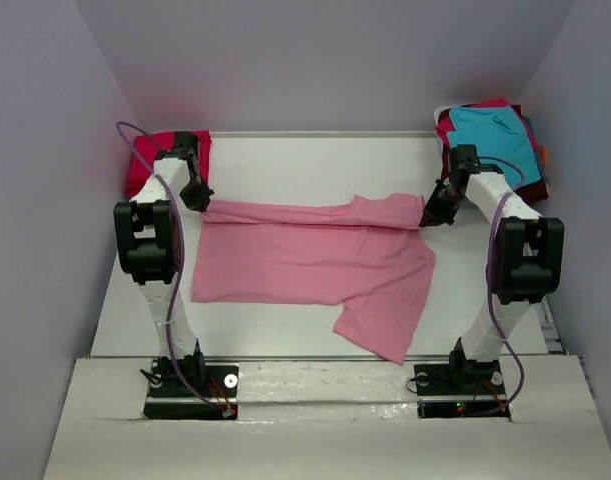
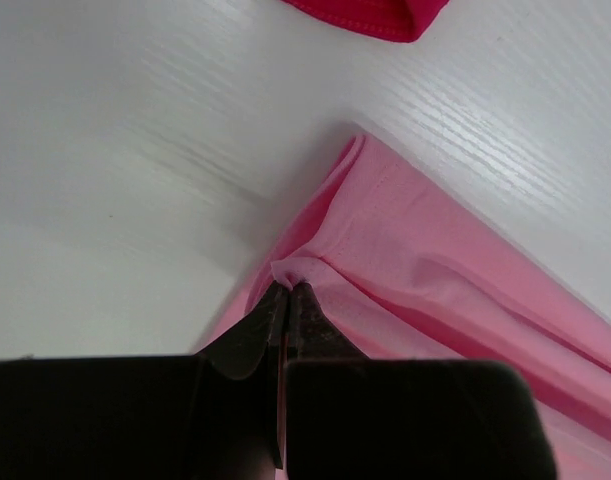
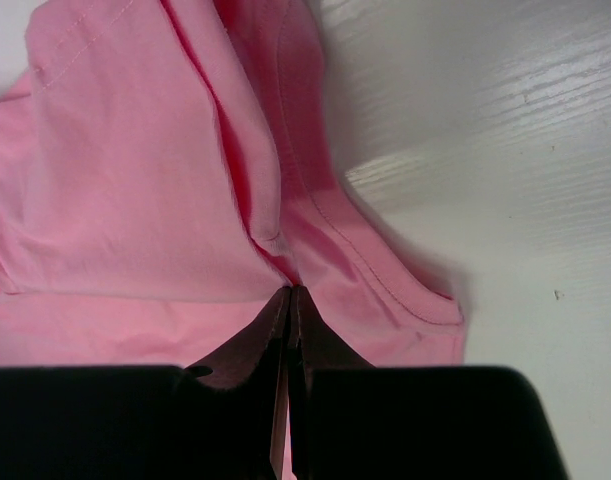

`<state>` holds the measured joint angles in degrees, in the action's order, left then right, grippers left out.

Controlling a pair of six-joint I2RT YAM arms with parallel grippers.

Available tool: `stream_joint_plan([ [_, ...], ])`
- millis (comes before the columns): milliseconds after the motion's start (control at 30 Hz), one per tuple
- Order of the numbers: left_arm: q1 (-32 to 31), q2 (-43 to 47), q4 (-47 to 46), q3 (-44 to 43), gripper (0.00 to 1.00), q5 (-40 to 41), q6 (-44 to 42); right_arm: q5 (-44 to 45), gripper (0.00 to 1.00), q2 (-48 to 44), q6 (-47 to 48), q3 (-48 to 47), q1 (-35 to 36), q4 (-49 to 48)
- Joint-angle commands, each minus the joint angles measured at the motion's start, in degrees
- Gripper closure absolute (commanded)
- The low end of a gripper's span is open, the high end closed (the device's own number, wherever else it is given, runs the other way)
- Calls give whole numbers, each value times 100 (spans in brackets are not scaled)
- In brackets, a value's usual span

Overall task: Fold and stack the t-shirts
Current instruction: Fold the tshirt

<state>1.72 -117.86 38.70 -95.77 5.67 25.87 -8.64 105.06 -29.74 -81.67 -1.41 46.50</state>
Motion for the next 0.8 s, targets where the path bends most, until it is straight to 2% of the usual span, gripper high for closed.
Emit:
stream_joint_plan([
  [0, 66, 317, 15, 137, 94, 4, -64, 30, 93, -240, 108, 116, -79, 17],
  [100, 66, 325, -38, 207, 93, -66, -108, 29, 93, -196, 117, 177, -79, 8],
  [167, 66, 343, -73, 225, 84, -119, -143, -5, 93, -161, 117, 186, -79, 17],
  [200, 66, 352, -90, 225, 76, -136, -161, -14, 93, -161, 108, 195, -79, 17],
  [500, 66, 536, -161, 313, 37, -251, -152, -58, 93, -152, 187, 379, -79, 52],
  [767, 66, 870, -328, 620, 35, -391, -126, -111, 93, -178, 223, 573, -79, 26],
])
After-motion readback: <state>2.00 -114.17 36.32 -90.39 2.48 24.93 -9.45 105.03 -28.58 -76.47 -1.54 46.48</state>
